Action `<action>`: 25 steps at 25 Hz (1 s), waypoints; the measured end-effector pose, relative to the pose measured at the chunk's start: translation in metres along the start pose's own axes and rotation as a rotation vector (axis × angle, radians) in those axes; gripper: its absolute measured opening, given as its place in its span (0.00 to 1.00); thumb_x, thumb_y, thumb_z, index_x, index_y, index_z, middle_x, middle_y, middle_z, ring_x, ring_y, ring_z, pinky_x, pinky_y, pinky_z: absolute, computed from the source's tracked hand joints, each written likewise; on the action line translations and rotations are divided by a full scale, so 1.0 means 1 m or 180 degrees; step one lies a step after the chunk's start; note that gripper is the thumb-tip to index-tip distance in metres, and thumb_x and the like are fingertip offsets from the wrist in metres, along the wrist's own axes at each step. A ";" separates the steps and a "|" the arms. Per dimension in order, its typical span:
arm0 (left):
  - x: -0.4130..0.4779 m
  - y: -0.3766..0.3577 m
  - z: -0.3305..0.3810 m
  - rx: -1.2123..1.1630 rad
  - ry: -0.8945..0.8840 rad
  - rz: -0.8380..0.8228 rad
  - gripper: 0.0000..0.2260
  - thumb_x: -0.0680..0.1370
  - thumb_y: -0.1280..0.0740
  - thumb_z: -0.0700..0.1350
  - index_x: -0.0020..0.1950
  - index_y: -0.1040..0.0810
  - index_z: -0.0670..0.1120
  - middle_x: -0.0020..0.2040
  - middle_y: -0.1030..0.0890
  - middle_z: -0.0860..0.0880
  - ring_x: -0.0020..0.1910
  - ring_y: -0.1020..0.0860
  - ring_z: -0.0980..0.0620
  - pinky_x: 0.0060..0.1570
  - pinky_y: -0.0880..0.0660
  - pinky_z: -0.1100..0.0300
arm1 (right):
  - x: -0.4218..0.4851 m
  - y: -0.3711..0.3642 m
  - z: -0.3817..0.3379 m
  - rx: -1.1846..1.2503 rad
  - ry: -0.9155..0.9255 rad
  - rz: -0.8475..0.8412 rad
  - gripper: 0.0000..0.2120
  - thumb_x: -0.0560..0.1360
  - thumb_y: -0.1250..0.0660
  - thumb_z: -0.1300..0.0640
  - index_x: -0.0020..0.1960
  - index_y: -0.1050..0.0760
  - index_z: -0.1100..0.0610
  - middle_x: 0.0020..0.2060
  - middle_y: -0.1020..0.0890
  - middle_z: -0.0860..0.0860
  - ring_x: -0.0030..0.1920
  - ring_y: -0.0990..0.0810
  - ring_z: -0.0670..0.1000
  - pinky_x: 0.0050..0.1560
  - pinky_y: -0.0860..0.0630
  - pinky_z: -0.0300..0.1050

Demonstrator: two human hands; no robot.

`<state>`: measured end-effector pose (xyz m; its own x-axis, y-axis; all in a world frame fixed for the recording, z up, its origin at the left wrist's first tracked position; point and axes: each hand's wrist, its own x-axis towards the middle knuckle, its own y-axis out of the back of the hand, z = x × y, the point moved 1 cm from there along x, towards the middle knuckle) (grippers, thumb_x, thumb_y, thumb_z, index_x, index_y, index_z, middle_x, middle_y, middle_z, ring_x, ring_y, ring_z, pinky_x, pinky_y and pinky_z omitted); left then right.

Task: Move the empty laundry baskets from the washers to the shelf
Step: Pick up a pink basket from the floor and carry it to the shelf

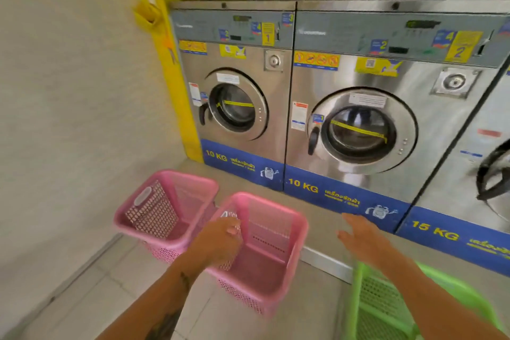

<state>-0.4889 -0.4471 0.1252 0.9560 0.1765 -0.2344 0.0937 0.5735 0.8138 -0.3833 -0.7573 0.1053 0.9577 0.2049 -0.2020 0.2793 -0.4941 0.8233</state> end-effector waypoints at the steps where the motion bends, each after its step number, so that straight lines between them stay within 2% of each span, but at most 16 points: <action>1: -0.004 0.019 -0.020 -0.0048 0.0044 0.0072 0.14 0.76 0.41 0.43 0.58 0.21 0.47 0.60 0.19 0.47 0.57 0.21 0.46 0.60 0.25 0.51 | -0.001 -0.010 -0.035 -0.0024 0.0109 -0.0069 0.21 0.77 0.35 0.55 0.68 0.29 0.60 0.67 0.26 0.59 0.67 0.29 0.58 0.65 0.36 0.46; 4: -0.013 0.068 -0.070 -0.0089 0.0195 0.0029 0.11 0.76 0.41 0.44 0.52 0.20 0.48 0.54 0.18 0.50 0.49 0.19 0.50 0.53 0.21 0.53 | -0.005 -0.036 -0.124 0.0110 0.0362 -0.0260 0.26 0.75 0.36 0.42 0.59 0.24 0.64 0.57 0.21 0.62 0.59 0.24 0.61 0.56 0.32 0.48; 6: -0.014 0.096 -0.096 -0.0275 0.0328 0.0168 0.09 0.77 0.39 0.42 0.53 0.20 0.48 0.54 0.18 0.51 0.52 0.20 0.50 0.56 0.23 0.54 | 0.004 -0.052 -0.169 0.0187 0.0409 -0.0308 0.13 0.77 0.35 0.55 0.58 0.23 0.60 0.54 0.20 0.60 0.54 0.21 0.60 0.49 0.31 0.46; 8: -0.006 0.118 -0.114 -0.0468 0.0384 0.0282 0.10 0.78 0.38 0.40 0.56 0.21 0.46 0.51 0.19 0.52 0.53 0.20 0.49 0.56 0.22 0.54 | 0.022 -0.067 -0.204 0.0167 0.0694 -0.0422 0.14 0.77 0.37 0.63 0.62 0.25 0.61 0.56 0.22 0.54 0.56 0.22 0.56 0.51 0.32 0.42; 11: 0.017 0.142 -0.135 -0.0768 0.0287 0.0304 0.11 0.78 0.35 0.38 0.49 0.22 0.55 0.43 0.23 0.58 0.45 0.22 0.55 0.51 0.23 0.59 | 0.064 -0.095 -0.249 -0.0082 0.1115 -0.0696 0.18 0.77 0.39 0.63 0.66 0.28 0.55 0.57 0.30 0.43 0.61 0.28 0.47 0.59 0.36 0.39; 12: 0.029 0.147 -0.145 -0.0806 0.0306 0.0332 0.11 0.77 0.34 0.39 0.50 0.23 0.56 0.44 0.23 0.58 0.45 0.22 0.56 0.49 0.25 0.62 | 0.083 -0.108 -0.258 -0.0031 0.1173 -0.0756 0.18 0.75 0.39 0.61 0.64 0.26 0.54 0.58 0.27 0.42 0.60 0.27 0.47 0.61 0.35 0.40; 14: 0.059 0.153 -0.168 -0.0738 0.0509 0.0496 0.15 0.75 0.32 0.42 0.61 0.24 0.51 0.55 0.22 0.53 0.54 0.22 0.52 0.53 0.27 0.63 | 0.129 -0.139 -0.269 -0.0007 0.1097 -0.0884 0.17 0.71 0.41 0.53 0.58 0.24 0.50 0.58 0.22 0.45 0.62 0.24 0.50 0.62 0.29 0.45; 16: 0.096 0.159 -0.201 -0.0655 0.0672 0.0526 0.17 0.76 0.33 0.43 0.65 0.26 0.51 0.60 0.25 0.54 0.59 0.24 0.50 0.57 0.27 0.61 | 0.177 -0.172 -0.283 0.0010 0.1038 -0.0986 0.24 0.70 0.43 0.47 0.63 0.26 0.53 0.64 0.26 0.48 0.68 0.29 0.54 0.68 0.32 0.53; 18: 0.131 0.166 -0.226 -0.0402 0.0653 0.0422 0.15 0.78 0.37 0.43 0.65 0.27 0.51 0.58 0.25 0.55 0.58 0.25 0.51 0.56 0.24 0.60 | 0.201 -0.190 -0.309 -0.0052 0.0877 -0.0982 0.26 0.74 0.41 0.50 0.70 0.33 0.59 0.69 0.30 0.56 0.71 0.34 0.57 0.71 0.37 0.53; 20: 0.161 0.173 -0.249 -0.0113 0.0712 0.0487 0.18 0.80 0.39 0.47 0.69 0.30 0.52 0.63 0.27 0.53 0.64 0.28 0.51 0.65 0.29 0.56 | 0.228 -0.209 -0.328 -0.0161 0.0762 -0.1104 0.27 0.76 0.40 0.54 0.74 0.39 0.58 0.70 0.32 0.60 0.72 0.35 0.59 0.71 0.38 0.51; 22: 0.187 0.179 -0.272 0.0048 0.0838 0.0613 0.21 0.80 0.39 0.49 0.73 0.34 0.51 0.70 0.30 0.52 0.68 0.30 0.50 0.68 0.32 0.52 | 0.253 -0.229 -0.342 -0.0250 0.0647 -0.1149 0.27 0.76 0.40 0.54 0.74 0.39 0.58 0.70 0.33 0.61 0.71 0.35 0.59 0.70 0.37 0.51; 25: 0.229 0.175 -0.323 0.0258 0.0895 0.0543 0.24 0.78 0.38 0.51 0.74 0.37 0.53 0.74 0.34 0.51 0.71 0.33 0.49 0.70 0.33 0.48 | 0.282 -0.269 -0.356 -0.0305 0.0415 -0.1278 0.29 0.76 0.40 0.54 0.75 0.42 0.56 0.73 0.36 0.59 0.72 0.35 0.60 0.71 0.35 0.57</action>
<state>-0.3434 -0.0477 0.0425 0.8467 0.4846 -0.2195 -0.0285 0.4533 0.8909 -0.2129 -0.2662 0.0159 0.7559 0.4729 -0.4527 0.6144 -0.2739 0.7399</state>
